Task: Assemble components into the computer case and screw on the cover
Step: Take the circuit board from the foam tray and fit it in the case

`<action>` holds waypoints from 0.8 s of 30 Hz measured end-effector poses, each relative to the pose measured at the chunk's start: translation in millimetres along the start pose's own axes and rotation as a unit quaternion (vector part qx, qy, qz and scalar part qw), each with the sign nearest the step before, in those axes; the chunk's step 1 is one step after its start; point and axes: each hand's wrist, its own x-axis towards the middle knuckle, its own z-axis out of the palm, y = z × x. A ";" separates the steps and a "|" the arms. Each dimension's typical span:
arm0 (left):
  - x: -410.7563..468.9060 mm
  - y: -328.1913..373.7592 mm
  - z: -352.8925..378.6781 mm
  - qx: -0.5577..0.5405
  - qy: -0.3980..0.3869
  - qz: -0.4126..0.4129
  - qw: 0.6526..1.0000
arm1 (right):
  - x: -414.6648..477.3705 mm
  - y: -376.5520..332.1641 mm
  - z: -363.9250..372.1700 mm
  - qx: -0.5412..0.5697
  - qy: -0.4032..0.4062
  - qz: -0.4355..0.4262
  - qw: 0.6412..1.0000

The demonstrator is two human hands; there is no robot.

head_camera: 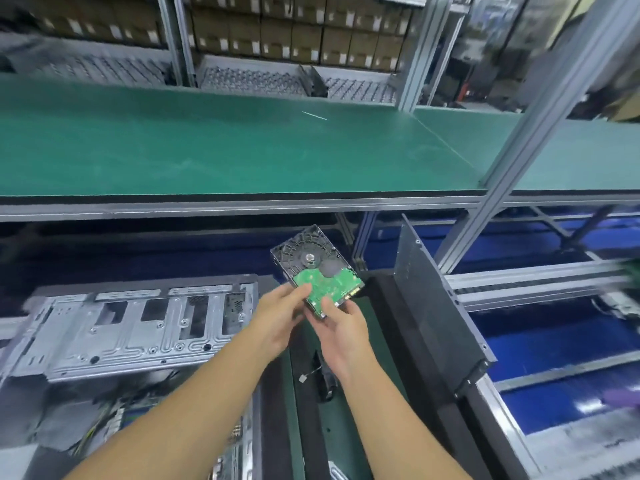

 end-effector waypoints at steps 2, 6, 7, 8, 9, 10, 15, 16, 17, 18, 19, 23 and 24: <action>-17.4 3.4 -17.3 0.001 -0.010 0.025 1.000 | -16.4 9.0 10.2 -0.010 -0.012 -0.004 1.000; -49.4 13.2 -56.2 0.019 -0.022 0.032 0.999 | -48.9 34.7 33.2 -0.021 -0.024 0.002 0.999; -56.3 16.1 -66.0 0.025 -0.023 0.032 0.999 | -55.6 40.9 38.0 -0.021 -0.017 0.007 1.000; -62.9 19.1 -75.4 0.030 -0.020 0.031 0.999 | -62.0 47.3 42.1 -0.018 -0.009 0.015 1.000; -69.1 22.4 -84.5 0.038 -0.014 0.028 0.999 | -68.3 52.4 44.9 -0.014 -0.001 0.029 0.999; -74.4 25.9 -93.5 0.052 -0.007 0.026 0.998 | -74.7 57.5 47.9 -0.015 0.001 0.048 0.999; -91.5 45.2 -158.4 0.121 -0.011 -0.077 0.990 | -112.3 90.3 66.1 -0.085 -0.041 0.148 0.984; -95.7 48.5 -172.6 0.124 -0.046 -0.110 0.985 | -120.1 98.4 68.6 -0.089 -0.049 0.166 0.981; -100.1 50.4 -185.3 0.129 -0.078 -0.137 0.979 | -127.2 105.8 70.1 -0.091 -0.055 0.181 0.978; -103.9 50.6 -196.4 0.132 -0.103 -0.158 0.973 | -133.4 112.1 70.7 -0.095 -0.060 0.191 0.975; -107.6 49.7 -205.7 0.131 -0.120 -0.175 0.968 | -138.7 117.2 70.3 -0.101 -0.065 0.199 0.973; -118.8 37.3 -225.1 0.116 -0.165 -0.213 0.956 | -153.4 127.6 64.4 -0.141 -0.084 0.234 0.958; -121.4 32.6 -226.7 0.118 -0.175 -0.218 0.953 | -155.8 128.2 62.4 -0.159 -0.086 0.240 0.954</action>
